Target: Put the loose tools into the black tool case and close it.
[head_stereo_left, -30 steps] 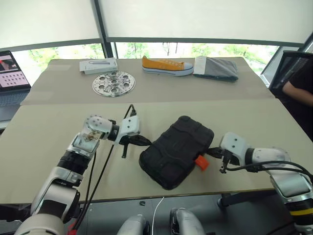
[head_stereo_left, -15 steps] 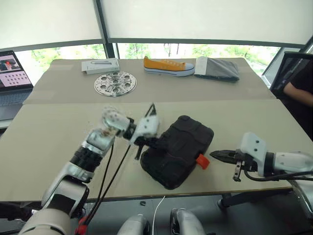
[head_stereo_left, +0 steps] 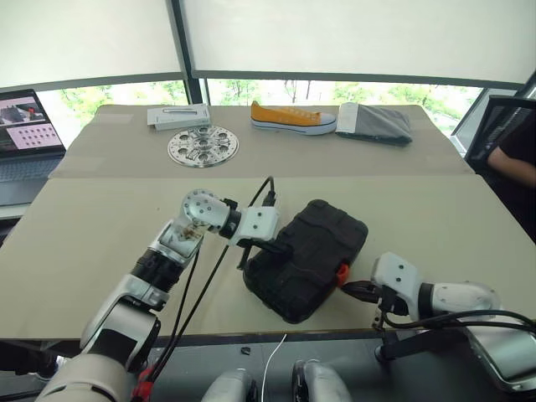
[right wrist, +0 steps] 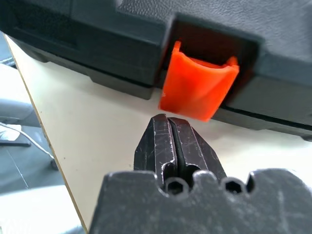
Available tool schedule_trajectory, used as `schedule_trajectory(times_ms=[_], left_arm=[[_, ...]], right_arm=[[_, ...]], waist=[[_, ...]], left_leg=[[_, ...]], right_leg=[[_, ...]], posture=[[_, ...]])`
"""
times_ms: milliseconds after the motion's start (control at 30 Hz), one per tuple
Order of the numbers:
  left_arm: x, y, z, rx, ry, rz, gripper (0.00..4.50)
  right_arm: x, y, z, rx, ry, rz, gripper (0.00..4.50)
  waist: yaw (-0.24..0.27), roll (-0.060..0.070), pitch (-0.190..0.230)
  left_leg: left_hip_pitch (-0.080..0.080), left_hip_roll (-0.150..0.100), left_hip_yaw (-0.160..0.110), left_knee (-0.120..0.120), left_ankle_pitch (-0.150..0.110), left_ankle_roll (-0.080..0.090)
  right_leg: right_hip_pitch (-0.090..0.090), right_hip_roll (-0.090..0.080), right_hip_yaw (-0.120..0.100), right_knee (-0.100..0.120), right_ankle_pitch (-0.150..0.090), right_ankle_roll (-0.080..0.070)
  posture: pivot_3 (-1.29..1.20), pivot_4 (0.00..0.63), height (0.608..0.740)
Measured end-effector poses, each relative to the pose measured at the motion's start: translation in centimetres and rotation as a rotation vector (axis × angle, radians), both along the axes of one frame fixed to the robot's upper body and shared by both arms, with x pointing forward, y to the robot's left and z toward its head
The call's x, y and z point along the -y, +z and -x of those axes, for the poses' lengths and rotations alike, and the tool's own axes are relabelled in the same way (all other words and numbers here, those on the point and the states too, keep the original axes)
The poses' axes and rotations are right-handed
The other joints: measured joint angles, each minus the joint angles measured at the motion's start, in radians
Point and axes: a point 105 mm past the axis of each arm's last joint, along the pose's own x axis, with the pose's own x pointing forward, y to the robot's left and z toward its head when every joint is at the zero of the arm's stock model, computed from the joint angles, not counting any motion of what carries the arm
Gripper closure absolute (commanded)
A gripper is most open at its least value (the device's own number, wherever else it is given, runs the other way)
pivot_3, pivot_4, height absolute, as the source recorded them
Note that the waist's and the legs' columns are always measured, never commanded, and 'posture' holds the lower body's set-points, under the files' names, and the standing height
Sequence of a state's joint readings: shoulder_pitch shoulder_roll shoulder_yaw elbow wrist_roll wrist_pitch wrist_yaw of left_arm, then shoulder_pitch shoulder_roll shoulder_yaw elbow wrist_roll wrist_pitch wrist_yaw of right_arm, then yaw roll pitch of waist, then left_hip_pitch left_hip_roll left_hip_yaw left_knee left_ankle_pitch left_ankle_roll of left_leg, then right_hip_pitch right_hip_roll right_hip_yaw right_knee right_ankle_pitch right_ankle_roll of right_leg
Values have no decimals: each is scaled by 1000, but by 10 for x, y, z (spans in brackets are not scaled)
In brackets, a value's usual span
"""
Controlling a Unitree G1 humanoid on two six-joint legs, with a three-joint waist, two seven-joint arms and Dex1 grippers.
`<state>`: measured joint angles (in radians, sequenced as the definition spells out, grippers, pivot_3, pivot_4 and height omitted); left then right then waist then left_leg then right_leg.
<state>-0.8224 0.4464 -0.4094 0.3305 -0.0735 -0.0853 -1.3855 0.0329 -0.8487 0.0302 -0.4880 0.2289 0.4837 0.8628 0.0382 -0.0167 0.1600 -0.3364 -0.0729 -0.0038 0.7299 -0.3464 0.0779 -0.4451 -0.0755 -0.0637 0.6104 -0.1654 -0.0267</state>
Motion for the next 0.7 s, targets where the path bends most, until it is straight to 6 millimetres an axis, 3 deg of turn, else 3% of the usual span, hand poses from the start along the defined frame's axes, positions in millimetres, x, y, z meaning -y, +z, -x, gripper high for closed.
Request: schedule_trajectory(times_ms=[133,367,533,700], left_arm=[[2,0,0,-4,-4,7,4452],[2,0,-1,-11,1,14,4452],[3,0,-2,-16,5,22,4452],[3,0,-2,-15,5,24,4452]], right_arm=[[0,-1,7,-29,2,-33,4500],[7,47,14,-9,4,-182,4500],[3,53,6,12,5,-190,4500],[0,37,-1,-20,-12,-150,4500]], waist=[[3,0,0],[3,0,0],[3,0,0],[3,0,0]], left_leg=[[0,0,0,0,0,0],[0,0,-1,0,0,0],[0,0,-1,0,-1,1],[-1,0,-1,0,-1,1]], right_leg=[[0,0,0,0,0,0],[1,0,-1,-2,0,1],[1,0,-1,-2,-1,1],[0,0,-1,-2,-1,1]], posture=[[0,150,740],[0,150,740],[0,150,740],[0,150,740]])
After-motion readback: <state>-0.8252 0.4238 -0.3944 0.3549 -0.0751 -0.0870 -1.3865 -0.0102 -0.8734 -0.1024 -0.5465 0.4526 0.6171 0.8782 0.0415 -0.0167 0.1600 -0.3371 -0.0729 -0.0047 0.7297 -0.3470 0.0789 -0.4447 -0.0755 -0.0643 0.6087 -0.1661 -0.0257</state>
